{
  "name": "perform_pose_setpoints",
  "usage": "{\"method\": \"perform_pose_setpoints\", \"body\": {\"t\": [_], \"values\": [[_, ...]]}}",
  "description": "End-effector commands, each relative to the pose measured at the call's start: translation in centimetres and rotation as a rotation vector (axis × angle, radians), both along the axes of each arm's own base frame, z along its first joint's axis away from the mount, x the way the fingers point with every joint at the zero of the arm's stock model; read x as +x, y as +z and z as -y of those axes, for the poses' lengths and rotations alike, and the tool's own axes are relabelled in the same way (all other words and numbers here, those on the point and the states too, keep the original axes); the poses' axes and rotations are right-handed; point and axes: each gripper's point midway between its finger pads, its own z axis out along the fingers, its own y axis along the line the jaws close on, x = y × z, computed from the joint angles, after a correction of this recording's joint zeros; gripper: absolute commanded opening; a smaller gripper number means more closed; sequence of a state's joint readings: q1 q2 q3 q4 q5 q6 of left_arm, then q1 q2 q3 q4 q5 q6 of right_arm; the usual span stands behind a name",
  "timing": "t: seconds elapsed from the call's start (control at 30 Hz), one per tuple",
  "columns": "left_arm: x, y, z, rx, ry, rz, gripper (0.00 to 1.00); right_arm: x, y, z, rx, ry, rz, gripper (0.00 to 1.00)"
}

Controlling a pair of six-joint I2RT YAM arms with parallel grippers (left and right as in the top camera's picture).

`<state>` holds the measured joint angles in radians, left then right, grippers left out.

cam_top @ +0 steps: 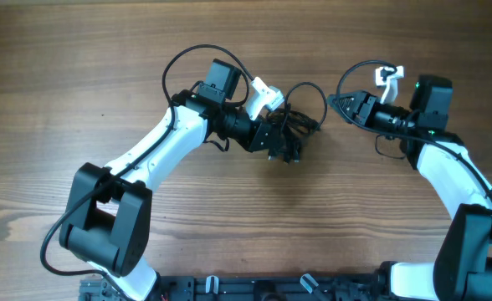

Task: Untangle cables

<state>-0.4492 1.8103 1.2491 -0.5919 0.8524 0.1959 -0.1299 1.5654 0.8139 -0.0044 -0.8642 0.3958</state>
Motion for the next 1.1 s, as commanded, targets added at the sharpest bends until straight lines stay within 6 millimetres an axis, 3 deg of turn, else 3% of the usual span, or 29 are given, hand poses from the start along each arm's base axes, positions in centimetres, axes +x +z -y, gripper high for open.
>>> {"method": "perform_pose_setpoints", "body": {"t": [0.0, 0.27, 0.5, 0.67, 0.8, 1.07], "values": [[-0.1, 0.5, -0.1, -0.004, 0.003, 0.011, 0.04, 1.6, -2.6, 2.5, -0.113, -0.148, -0.060, 0.68], [-0.1, 0.5, -0.1, -0.006, 0.003, 0.014, 0.04, 2.1, -5.7, 2.8, -0.147, -0.146, -0.098, 0.66], [-0.1, 0.5, -0.1, -0.006, 0.003, 0.015, 0.04, 2.0, -6.5, 0.8, -0.094, -0.069, -0.092, 0.67], [0.0, 0.6, -0.1, -0.007, 0.003, 0.017, 0.04, 0.8, -5.0, -2.8, 0.047, 0.113, -0.043, 0.67], [0.0, 0.6, -0.1, -0.006, 0.003, 0.018, 0.04, -1.5, -2.7, -5.5, 0.155, 0.318, 0.051, 0.68], [1.6, -0.7, -0.9, 0.081, 0.054, 0.084, 0.04, -3.2, -0.9, -6.5, 0.262, 0.430, 0.083, 0.67]]}}
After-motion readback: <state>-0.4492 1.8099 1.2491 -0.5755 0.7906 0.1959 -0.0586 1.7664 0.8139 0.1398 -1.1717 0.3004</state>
